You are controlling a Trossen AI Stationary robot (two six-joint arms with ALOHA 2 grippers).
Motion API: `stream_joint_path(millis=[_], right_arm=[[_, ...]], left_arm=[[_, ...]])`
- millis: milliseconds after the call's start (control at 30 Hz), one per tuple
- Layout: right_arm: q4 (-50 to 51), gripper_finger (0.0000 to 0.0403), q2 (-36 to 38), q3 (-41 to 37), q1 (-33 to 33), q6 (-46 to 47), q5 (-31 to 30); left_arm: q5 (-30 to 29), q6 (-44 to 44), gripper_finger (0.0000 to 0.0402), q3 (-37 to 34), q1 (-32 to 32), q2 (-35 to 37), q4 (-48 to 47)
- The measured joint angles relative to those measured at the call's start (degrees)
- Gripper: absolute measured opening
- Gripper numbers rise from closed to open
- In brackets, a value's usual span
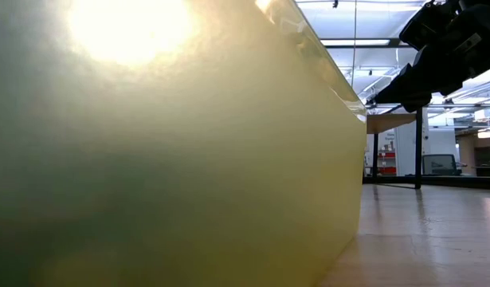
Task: Pick & Place Office Desk Supplies
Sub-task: Put the blue spring rubberband into the green bin
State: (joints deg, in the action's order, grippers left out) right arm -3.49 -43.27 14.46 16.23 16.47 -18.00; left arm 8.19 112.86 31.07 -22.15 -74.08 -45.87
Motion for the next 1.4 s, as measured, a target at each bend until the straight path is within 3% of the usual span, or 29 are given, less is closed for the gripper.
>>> stream_joint_path(millis=[233, 600, 933, 1400], right_arm=[[-0.02, 0.0052, -0.01, 0.01, 0.00, -0.01, 0.00], [-0.02, 0.0052, 0.00, 0.01, 0.01, -0.01, -0.01], [-0.02, 0.0052, 0.00, 0.00, 0.02, -0.01, 0.00], [-0.01, 0.0052, 0.00, 0.00, 0.01, 0.00, 0.00]], left_arm=[[-1.52, -0.45, 0.0109, -0.02, 0.00, -0.02, 0.00], [-2.47, -0.39, 0.0007, -0.18, 0.00, 0.07, 0.07], [-2.46, -0.11, 0.0005, 1.05, 0.13, 0.04, 0.08], [-2.72, -3.43, 0.0003, 15.13, 0.13, 0.17, -9.26]])
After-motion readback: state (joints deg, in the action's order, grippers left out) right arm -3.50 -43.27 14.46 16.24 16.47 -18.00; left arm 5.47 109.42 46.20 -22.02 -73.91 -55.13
